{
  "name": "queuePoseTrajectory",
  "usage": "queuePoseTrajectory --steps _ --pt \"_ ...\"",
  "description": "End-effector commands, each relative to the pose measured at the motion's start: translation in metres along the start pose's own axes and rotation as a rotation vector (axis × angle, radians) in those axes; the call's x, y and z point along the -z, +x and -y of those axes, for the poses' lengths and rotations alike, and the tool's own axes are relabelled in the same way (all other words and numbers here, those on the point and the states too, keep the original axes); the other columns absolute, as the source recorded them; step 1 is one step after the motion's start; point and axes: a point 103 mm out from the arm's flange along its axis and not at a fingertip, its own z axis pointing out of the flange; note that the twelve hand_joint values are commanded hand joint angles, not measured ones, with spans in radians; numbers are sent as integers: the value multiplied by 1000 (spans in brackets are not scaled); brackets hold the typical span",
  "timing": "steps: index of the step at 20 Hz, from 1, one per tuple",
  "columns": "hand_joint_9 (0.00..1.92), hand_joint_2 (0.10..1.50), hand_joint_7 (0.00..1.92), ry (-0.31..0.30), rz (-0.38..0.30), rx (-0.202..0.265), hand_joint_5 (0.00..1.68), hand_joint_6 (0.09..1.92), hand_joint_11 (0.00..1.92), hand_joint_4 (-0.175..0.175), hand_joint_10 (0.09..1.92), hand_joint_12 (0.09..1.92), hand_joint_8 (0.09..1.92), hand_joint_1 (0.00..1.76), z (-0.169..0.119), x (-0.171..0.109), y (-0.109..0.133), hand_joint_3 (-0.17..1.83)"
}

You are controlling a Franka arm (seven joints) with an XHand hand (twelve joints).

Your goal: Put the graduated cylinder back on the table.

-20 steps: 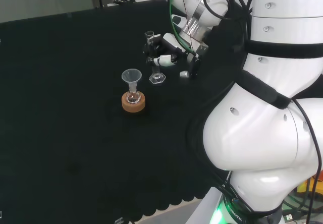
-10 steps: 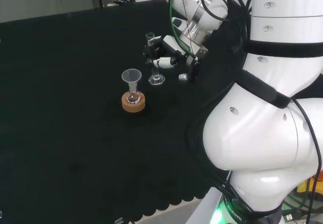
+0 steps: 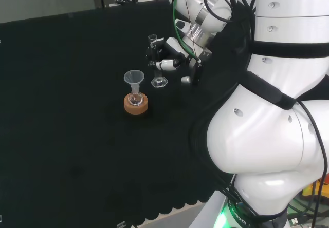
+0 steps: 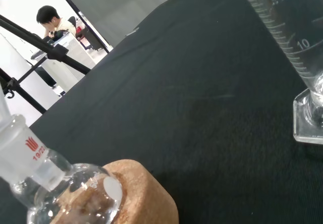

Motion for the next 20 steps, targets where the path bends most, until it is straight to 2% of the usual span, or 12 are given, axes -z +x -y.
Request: queuePoseTrajectory --steps 1,8,11,15,16,19,20 --pt "1457 1143 942 3 9 -5 905 1107 1174 -175 87 762 1095 1251 1 -2 -2 4" --pt "1410 1172 882 3 -20 -7 850 1185 1123 -175 87 819 1181 1237 3 -2 -5 3" --pt "1374 1176 926 7 -38 -11 857 1186 1105 -175 87 856 814 1154 4 -2 -7 2" --pt "1345 1163 937 12 -43 -16 887 1140 1112 -173 87 886 670 1140 6 0 -9 -4" --pt "1339 1159 934 18 -44 -17 894 1130 1095 -164 87 905 656 1136 6 0 -9 -5" --pt "1306 1147 897 24 -48 -24 914 1101 1001 -87 87 981 627 1105 8 2 -10 -5" --pt "1297 1126 885 24 -47 -25 884 1005 976 -69 87 998 618 1106 8 3 -11 -21"
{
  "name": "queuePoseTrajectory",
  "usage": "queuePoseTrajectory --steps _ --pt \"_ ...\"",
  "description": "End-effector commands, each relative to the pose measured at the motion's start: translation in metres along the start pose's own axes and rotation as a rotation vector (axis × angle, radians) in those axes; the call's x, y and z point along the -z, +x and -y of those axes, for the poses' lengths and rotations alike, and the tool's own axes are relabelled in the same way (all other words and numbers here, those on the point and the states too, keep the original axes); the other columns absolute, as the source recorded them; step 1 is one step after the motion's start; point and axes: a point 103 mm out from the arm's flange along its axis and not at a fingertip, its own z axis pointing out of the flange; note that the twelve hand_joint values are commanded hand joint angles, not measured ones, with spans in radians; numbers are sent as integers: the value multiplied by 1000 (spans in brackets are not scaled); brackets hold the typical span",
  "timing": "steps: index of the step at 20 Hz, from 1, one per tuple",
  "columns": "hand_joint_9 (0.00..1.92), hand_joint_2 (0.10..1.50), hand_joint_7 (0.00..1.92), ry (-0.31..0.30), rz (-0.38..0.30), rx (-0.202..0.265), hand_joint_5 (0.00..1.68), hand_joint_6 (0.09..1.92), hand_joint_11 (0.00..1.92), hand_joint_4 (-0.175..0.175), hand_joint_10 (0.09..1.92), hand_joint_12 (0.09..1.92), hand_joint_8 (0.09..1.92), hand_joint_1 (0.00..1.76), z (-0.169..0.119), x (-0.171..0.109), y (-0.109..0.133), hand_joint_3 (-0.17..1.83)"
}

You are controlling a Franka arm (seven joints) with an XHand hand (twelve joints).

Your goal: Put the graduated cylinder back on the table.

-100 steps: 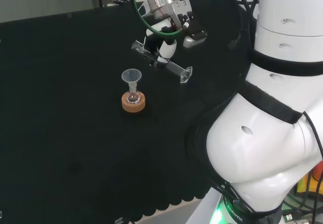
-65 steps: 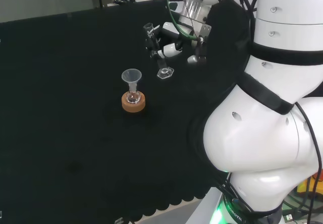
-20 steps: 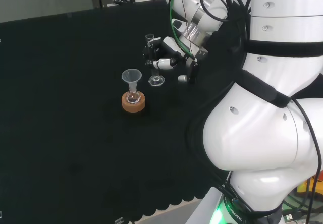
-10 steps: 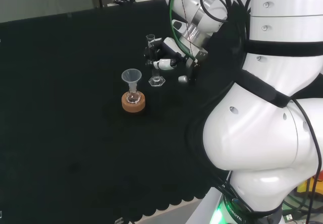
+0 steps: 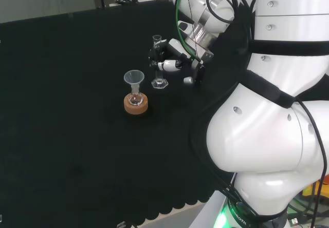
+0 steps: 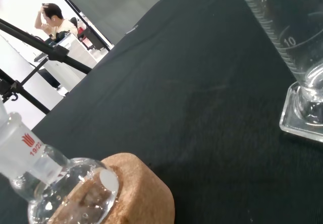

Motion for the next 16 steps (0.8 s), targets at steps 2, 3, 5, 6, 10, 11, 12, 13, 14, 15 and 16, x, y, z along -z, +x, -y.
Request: queuePoseTrajectory --steps 2,3,5,6,10,11,12,13,14,15,16 --pt "1283 1131 876 10 -2 -13 852 829 939 -52 87 1015 595 1104 3 1 -2 -124" --pt "1275 1131 873 9 -2 -14 843 785 924 -49 87 1021 588 1099 3 0 -2 -150" --pt "1258 1118 863 12 -2 -18 832 735 894 -48 87 1042 582 1086 2 1 -2 -170" --pt "1252 1112 859 12 -3 -20 827 724 884 -48 87 1048 580 1080 3 1 -2 -173" --pt "1227 1091 838 17 -9 -28 808 696 847 -51 87 1070 578 1058 5 2 -3 -175" --pt "1220 1085 829 17 -8 -29 800 692 835 -53 87 1079 579 1050 5 1 -3 -175" --pt "1214 1079 820 16 -8 -30 793 690 825 -54 87 1087 580 1043 5 1 -3 -175" --pt "1209 1074 814 14 -7 -30 786 688 817 -54 87 1091 581 1036 5 2 -3 -175" --pt "1206 1071 809 13 -8 -30 781 686 810 -55 87 1094 582 1032 5 2 -3 -175" --pt "1203 1069 805 12 -11 -29 777 684 805 -56 87 1096 582 1029 5 2 -3 -175" --pt "1201 1068 803 11 -13 -30 774 684 800 -57 87 1098 583 1028 5 3 -3 -175"
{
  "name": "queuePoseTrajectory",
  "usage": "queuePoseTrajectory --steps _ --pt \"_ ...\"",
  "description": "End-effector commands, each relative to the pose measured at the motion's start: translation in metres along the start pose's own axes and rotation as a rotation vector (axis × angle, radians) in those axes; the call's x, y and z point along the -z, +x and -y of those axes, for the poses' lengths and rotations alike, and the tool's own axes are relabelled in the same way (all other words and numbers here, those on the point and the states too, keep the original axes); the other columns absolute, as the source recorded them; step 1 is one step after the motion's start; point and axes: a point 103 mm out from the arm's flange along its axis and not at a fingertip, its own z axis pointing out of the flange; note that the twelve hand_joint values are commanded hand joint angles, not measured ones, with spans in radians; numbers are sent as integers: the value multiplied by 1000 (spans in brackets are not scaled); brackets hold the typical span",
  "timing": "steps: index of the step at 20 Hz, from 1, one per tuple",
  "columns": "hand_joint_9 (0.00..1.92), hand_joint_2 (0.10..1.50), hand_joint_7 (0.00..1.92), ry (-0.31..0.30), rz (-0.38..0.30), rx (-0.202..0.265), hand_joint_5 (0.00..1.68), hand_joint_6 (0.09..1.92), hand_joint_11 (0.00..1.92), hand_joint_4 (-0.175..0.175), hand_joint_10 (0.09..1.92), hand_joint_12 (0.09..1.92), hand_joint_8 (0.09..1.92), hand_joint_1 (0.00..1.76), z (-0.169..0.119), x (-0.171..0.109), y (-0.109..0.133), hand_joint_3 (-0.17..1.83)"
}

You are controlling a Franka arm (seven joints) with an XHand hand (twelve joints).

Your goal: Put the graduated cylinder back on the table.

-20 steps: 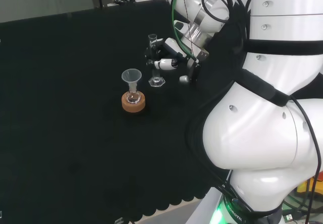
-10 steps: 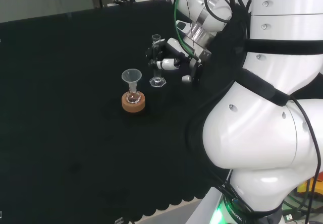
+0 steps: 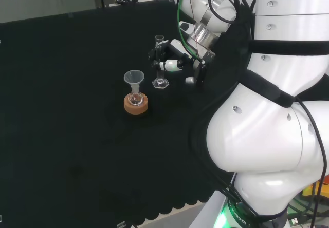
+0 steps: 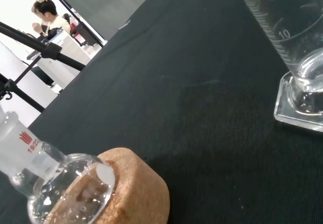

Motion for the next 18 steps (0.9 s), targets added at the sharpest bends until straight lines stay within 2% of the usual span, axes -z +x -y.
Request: queuePoseTrajectory --steps 1,6,11,13,18 --pt "1199 1068 801 -3 -8 -1 772 683 796 -57 87 1100 584 1025 0 2 0 -175" --pt "1158 1056 758 -7 -26 -2 713 680 736 -64 87 1142 596 981 3 9 -1 -175" --pt "1062 985 657 9 -23 -6 517 667 593 -79 87 1234 637 878 2 6 -1 -175" --pt "983 953 572 21 -26 -11 441 623 504 -82 87 1271 647 833 1 9 -1 -175" --pt "704 900 258 27 -16 -25 325 383 190 -86 87 1389 690 755 2 20 -2 -175"
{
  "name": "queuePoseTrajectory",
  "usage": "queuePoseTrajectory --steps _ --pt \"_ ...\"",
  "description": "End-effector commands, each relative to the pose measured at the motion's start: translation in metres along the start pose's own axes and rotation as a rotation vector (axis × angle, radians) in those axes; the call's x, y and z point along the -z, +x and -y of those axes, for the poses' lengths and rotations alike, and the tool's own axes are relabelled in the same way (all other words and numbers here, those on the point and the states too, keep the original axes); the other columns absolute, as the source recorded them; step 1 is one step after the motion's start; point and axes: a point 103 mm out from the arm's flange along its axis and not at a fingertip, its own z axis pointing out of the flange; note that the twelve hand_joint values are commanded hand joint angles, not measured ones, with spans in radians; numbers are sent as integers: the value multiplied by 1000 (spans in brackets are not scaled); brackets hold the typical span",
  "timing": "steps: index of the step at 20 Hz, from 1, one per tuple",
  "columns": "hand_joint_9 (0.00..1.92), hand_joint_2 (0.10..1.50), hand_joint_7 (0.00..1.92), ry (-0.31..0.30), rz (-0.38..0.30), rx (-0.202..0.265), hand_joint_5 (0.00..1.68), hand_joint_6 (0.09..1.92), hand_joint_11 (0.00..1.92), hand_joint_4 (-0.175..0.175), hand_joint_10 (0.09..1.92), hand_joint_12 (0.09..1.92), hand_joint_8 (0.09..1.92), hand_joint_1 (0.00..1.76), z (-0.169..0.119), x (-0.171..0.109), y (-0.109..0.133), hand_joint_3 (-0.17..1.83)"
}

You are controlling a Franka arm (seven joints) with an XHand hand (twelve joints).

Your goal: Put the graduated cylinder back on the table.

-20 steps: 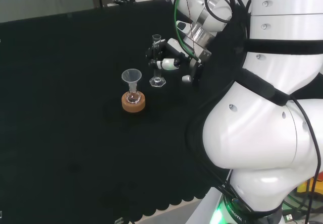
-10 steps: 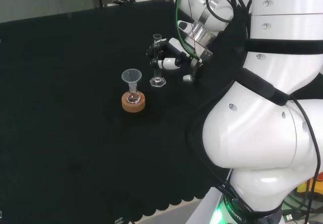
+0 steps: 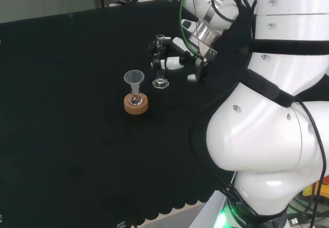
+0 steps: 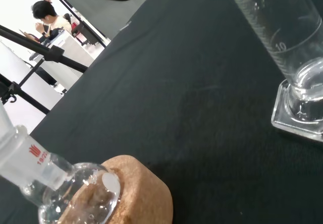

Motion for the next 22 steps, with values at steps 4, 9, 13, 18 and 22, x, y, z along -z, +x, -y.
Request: queuePoseTrajectory --steps 4,9,13,18,22 --pt "634 886 181 -21 29 -18 321 266 103 -89 87 1420 709 734 6 23 2 -175" --pt "631 885 174 -70 56 -23 342 204 96 -90 87 1425 715 729 18 51 13 -175" --pt "634 886 176 -91 104 -24 348 193 99 -91 87 1422 715 726 29 77 30 -175" --pt "618 886 159 -111 168 -22 349 174 81 -89 87 1427 711 734 47 110 64 -175" --pt "558 885 107 -127 231 -36 330 132 28 -85 87 1450 702 736 64 133 96 -175"
